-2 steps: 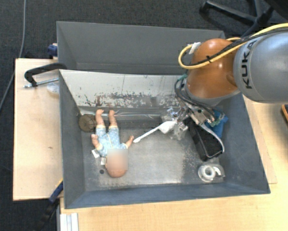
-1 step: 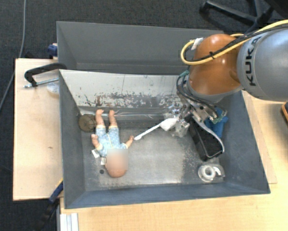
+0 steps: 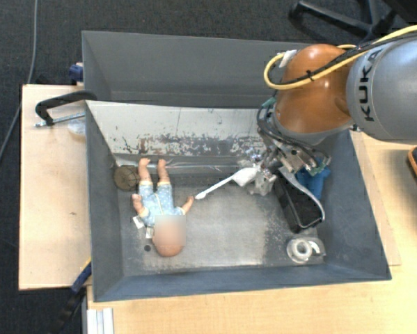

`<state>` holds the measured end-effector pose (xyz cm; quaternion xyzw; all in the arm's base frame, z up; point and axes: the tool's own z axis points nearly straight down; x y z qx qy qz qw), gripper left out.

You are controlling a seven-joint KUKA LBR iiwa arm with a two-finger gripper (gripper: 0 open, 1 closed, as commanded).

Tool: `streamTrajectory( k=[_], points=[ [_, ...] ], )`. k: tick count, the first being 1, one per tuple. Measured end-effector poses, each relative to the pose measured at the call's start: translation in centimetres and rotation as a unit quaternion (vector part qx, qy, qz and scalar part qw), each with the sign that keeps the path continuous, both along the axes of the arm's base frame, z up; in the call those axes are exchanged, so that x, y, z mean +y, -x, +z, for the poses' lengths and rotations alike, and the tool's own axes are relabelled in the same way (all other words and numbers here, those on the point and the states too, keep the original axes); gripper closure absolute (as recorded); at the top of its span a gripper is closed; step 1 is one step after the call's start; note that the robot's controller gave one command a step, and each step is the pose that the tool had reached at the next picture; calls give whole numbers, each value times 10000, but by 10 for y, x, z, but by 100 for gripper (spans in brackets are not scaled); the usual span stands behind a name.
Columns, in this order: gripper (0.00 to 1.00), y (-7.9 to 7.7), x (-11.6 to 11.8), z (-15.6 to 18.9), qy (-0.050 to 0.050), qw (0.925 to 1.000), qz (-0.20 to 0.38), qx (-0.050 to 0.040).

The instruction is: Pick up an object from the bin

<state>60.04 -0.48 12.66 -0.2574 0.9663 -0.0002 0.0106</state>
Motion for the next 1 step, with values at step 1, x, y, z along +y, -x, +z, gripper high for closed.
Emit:
streamTrajectory(
  k=[1],
  points=[
    [100,0,0,6,-3,10000,-1,2]
  ],
)
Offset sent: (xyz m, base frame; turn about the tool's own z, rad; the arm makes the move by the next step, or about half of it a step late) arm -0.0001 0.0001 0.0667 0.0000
